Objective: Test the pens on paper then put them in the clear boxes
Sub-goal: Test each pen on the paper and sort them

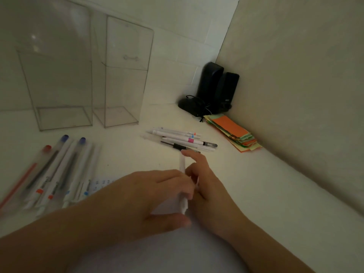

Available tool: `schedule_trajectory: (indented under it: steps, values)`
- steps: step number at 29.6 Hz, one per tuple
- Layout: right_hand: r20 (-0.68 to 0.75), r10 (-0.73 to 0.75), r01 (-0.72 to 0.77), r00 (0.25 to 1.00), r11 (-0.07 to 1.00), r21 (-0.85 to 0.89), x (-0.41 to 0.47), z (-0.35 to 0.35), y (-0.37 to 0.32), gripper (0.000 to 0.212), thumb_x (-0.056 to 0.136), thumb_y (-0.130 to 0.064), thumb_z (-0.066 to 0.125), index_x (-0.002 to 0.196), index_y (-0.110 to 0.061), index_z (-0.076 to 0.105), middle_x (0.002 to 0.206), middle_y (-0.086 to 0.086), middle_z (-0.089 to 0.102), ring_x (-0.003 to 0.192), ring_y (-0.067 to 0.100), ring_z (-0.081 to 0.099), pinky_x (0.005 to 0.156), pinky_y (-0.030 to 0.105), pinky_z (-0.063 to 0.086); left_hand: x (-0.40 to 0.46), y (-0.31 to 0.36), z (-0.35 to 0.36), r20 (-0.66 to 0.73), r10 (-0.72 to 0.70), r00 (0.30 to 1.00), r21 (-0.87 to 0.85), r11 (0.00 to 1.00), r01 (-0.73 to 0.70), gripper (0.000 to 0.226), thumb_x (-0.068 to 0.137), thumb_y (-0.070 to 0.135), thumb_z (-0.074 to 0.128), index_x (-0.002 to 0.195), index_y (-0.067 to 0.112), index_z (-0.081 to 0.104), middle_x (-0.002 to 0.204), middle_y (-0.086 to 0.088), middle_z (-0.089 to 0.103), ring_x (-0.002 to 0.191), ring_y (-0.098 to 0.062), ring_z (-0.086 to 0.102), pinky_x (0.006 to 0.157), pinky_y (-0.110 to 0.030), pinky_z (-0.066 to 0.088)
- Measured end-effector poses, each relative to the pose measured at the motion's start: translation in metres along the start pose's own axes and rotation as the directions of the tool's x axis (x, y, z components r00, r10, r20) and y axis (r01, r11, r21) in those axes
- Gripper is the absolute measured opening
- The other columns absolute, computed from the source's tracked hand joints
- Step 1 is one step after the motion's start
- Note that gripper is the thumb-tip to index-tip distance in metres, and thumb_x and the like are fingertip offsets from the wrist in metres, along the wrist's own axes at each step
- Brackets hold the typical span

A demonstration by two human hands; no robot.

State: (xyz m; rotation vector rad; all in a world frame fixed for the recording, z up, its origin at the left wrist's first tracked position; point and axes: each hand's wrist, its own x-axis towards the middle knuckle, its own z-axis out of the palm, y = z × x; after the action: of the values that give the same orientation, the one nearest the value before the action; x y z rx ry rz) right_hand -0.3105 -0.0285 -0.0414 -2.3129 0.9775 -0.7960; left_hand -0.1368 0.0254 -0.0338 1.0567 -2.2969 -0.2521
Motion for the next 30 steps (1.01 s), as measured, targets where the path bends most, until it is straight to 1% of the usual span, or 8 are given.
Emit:
schedule_trajectory:
  steps: [3,5,12,16,20,24,27,30]
  values:
    - [-0.084,0.058,-0.070,0.995,0.985,-0.157,0.000,-0.005,0.012,0.045,0.090,-0.017,0.046,0.121,-0.045,0.030,0.095,-0.023,0.045,0.093,-0.001,0.043,0.076,0.009,0.034,-0.002,-0.007,-0.008,-0.013,-0.051,0.999,0.131,0.990,0.052,0.028,0.080,0.061,0.041,0.096,0.038,0.043,0.096,0.019,0.053,0.076,0.000,0.053,0.061,-0.017,0.045]
    - [-0.119,0.100,-0.123,0.988,0.972,-0.201,0.004,-0.011,0.013,0.042,0.091,-0.016,0.049,0.120,-0.041,0.035,0.100,-0.025,0.040,0.099,-0.006,0.038,0.081,0.005,0.029,-0.004,-0.014,-0.012,-0.050,-0.136,0.989,0.192,0.971,0.143,0.026,0.077,0.063,0.035,0.090,0.041,0.041,0.090,0.020,0.051,0.073,-0.001,0.050,0.061,-0.012,0.038]
    - [-0.043,0.242,-0.244,0.969,0.924,-0.296,0.008,-0.022,0.007,0.039,0.093,-0.028,0.048,0.131,-0.029,0.040,0.135,-0.014,0.036,0.124,0.002,0.028,0.087,0.009,0.018,-0.010,-0.028,-0.016,-0.114,-0.310,0.944,0.377,0.865,0.330,0.061,0.058,0.077,-0.002,0.068,0.034,0.040,0.073,0.016,0.048,0.071,-0.002,0.043,0.060,-0.012,0.026]
    - [0.000,0.303,-0.283,0.953,0.891,-0.354,0.018,-0.023,0.003,0.044,0.094,-0.031,0.047,0.135,-0.027,0.035,0.144,-0.008,0.032,0.132,0.010,0.026,0.103,0.020,0.021,-0.011,-0.028,-0.020,-0.221,-0.490,0.843,0.472,0.702,0.532,0.088,0.060,0.075,-0.024,0.063,0.027,0.050,0.059,0.009,0.055,0.056,-0.001,0.051,0.059,-0.018,0.040]
    - [-0.035,0.286,-0.256,0.958,0.787,-0.561,0.042,-0.018,0.006,0.043,0.096,-0.033,0.040,0.137,-0.023,0.033,0.142,0.000,0.036,0.130,0.017,0.030,0.106,0.030,0.025,-0.007,-0.029,-0.021,-0.246,-0.560,0.791,0.536,0.601,0.593,0.071,0.070,0.064,-0.010,0.064,0.025,0.048,0.062,0.008,0.054,0.058,-0.003,0.053,0.065,-0.022,0.048]
    - [-0.049,0.160,-0.146,0.986,0.671,-0.727,0.065,-0.009,0.012,0.038,0.097,-0.034,0.036,0.132,-0.020,0.041,0.134,0.003,0.047,0.120,0.020,0.040,0.101,0.033,0.028,-0.001,-0.020,-0.019,-0.223,-0.512,0.830,0.523,0.655,0.545,0.047,0.087,0.060,0.012,0.082,0.030,0.047,0.067,0.010,0.052,0.064,-0.002,0.052,0.065,-0.019,0.040]
    - [0.044,0.063,0.002,0.997,0.551,-0.835,0.073,-0.006,0.012,0.031,0.098,-0.028,0.037,0.122,-0.016,0.051,0.124,0.004,0.052,0.114,0.022,0.042,0.095,0.032,0.030,0.000,-0.017,-0.018,-0.263,-0.415,0.871,0.444,0.749,0.491,0.033,0.092,0.054,0.024,0.076,0.033,0.043,0.062,0.012,0.048,0.064,-0.003,0.051,0.065,-0.022,0.038]
    - [-0.011,0.066,-0.054,0.998,0.693,-0.719,0.069,-0.011,-0.001,0.022,0.095,-0.027,0.044,0.110,-0.018,0.057,0.110,0.001,0.056,0.097,0.016,0.048,0.080,0.027,0.036,0.001,-0.020,-0.012,-0.236,-0.268,0.934,0.394,0.852,0.344,0.025,0.085,0.044,0.039,0.066,0.032,0.051,0.054,0.015,0.052,0.049,-0.002,0.046,0.049,-0.018,0.033]
